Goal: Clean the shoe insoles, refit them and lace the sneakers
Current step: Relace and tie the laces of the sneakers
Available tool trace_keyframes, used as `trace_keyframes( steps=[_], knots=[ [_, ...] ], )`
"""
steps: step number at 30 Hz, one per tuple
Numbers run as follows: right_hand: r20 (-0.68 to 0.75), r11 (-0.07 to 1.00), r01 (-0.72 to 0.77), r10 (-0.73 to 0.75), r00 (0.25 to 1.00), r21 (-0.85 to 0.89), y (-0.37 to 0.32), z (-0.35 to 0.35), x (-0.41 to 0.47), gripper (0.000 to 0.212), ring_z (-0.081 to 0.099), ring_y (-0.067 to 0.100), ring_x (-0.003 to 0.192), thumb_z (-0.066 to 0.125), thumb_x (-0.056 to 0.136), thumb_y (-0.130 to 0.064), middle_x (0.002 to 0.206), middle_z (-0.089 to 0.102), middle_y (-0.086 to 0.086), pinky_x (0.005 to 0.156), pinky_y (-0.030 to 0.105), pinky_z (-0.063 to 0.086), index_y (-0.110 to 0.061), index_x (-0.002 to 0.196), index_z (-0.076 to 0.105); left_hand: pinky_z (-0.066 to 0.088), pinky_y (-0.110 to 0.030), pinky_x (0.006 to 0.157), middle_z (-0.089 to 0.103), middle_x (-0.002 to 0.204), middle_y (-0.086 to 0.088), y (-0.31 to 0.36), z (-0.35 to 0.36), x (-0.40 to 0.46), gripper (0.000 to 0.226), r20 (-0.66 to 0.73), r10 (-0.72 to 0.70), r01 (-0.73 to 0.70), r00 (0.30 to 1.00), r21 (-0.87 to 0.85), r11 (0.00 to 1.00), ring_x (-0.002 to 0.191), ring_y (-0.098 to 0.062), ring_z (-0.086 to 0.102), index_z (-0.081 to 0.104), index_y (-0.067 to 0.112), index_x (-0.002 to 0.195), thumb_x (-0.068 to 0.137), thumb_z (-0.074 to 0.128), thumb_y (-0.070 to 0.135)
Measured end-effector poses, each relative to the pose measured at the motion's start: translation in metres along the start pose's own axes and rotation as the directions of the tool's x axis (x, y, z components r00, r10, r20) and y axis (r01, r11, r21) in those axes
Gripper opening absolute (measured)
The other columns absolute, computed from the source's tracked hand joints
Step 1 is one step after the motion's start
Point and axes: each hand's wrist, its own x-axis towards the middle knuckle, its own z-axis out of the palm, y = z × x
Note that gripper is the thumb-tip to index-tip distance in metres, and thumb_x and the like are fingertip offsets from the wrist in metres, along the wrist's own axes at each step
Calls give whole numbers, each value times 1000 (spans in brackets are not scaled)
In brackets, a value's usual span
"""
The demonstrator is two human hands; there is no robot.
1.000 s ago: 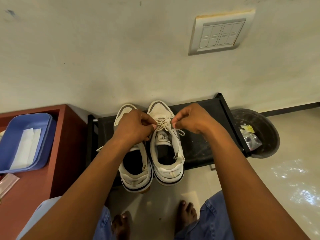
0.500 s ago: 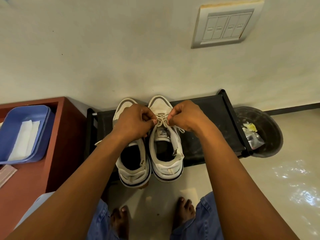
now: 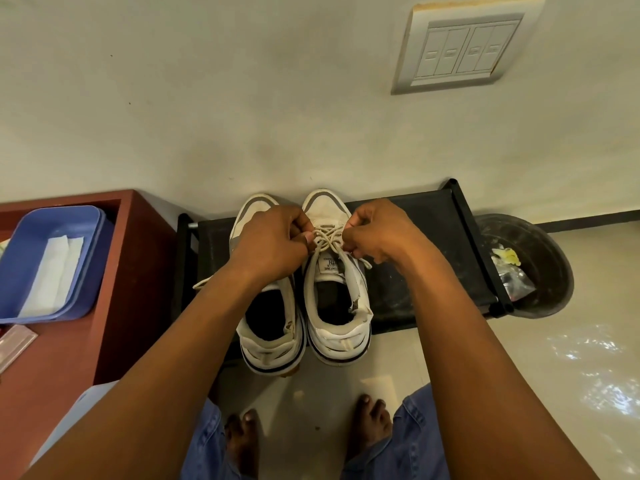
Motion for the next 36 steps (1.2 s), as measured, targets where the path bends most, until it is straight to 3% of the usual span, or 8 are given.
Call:
trace_keyframes(
  steps=[6, 11, 17, 21, 30, 36],
  knots=[
    [6, 1000, 14, -13, 1000, -3, 0, -1, -2, 7, 77, 22, 76, 64, 86, -11, 82, 78, 5, 71, 40, 65, -14, 90, 70, 59, -44, 86, 75, 82, 7, 0, 0, -1, 8, 5, 3, -3, 1000, -14, 1000, 83, -15, 72, 68, 26, 90, 94, 68, 19],
    [-2, 999, 13, -13, 1000, -42, 1, -1, 4, 16, 75, 17, 82, 74, 79, -10, 87, 76, -2, 74, 38, 63, -26, 80, 72, 60, -39, 84, 74, 80, 8, 3, -4, -2, 4, 24, -16, 17, 1000, -39, 999, 78, -8, 71, 73, 25, 92, 91, 73, 21],
    [61, 991, -39, 47, 997, -124, -1, -14, -4, 10, 63, 16, 69, 80, 79, -9, 87, 75, 3, 57, 30, 46, -18, 83, 77, 60, -31, 83, 77, 83, 6, 5, -18, -4, 11, 111, -48, 46, 993, 23, 999, 80, -8, 71, 81, 27, 88, 85, 79, 17],
    [111, 985, -34, 53, 992, -167, -2, -15, -6, 11, 57, 12, 61, 86, 75, -13, 83, 74, 0, 55, 29, 43, -21, 79, 79, 51, -21, 77, 77, 93, 8, 7, -18, -5, 16, 139, -22, 17, 990, 40, 999, 79, -4, 66, 83, 29, 92, 84, 81, 15],
    [97, 972, -52, 76, 992, -229, -1, -9, -1, 19, 55, 16, 65, 88, 74, -22, 88, 73, 2, 66, 34, 51, -21, 90, 78, 55, -29, 81, 75, 90, 8, 7, -12, -7, 8, 63, 0, -9, 998, 150, 989, 79, -7, 66, 81, 26, 86, 82, 81, 19],
    [60, 966, -114, 131, 990, -232, 0, -10, 1, 25, 60, 22, 71, 85, 74, -27, 86, 69, 4, 70, 37, 55, -19, 96, 76, 56, -28, 74, 75, 82, 4, 4, -8, -7, 7, -47, -1, 10, 999, 200, 980, 79, -14, 69, 80, 25, 84, 82, 77, 19]
  ],
)
